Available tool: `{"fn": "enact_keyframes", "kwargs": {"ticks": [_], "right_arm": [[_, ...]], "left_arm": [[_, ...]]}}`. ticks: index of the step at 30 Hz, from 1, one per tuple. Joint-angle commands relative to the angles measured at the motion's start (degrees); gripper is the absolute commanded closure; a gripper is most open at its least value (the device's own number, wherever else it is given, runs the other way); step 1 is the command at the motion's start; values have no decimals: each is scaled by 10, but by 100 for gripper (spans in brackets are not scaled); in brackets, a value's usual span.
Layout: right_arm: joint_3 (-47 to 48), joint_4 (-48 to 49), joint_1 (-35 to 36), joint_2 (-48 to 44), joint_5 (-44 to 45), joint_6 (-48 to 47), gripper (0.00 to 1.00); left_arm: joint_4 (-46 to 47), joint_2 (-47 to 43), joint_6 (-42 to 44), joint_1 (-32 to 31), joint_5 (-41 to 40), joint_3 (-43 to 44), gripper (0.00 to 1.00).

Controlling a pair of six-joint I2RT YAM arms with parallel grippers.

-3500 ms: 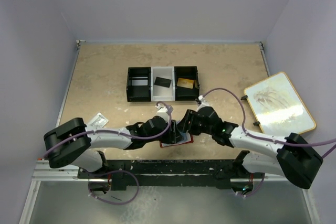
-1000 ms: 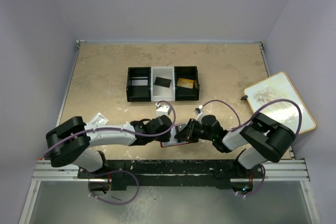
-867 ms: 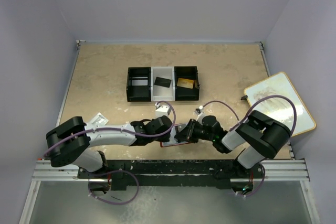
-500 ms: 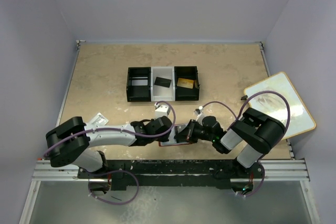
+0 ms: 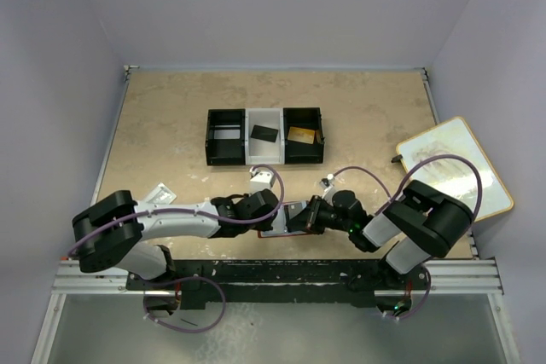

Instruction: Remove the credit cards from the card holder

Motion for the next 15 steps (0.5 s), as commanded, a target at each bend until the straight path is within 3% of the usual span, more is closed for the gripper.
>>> {"fn": "enact_keyframes", "kwargs": {"ticks": [1, 6, 15], "right_arm": [[27, -36, -2, -17, 0, -22, 87], [59, -96, -2, -44, 4, -52, 77], [93, -182, -2, -52, 26, -70, 75]], "left_arm": [[-44, -24, 8, -2, -7, -5, 79], [-40, -52, 9, -2, -9, -2, 67], [-23, -13, 13, -6, 18, -5, 70]]}}
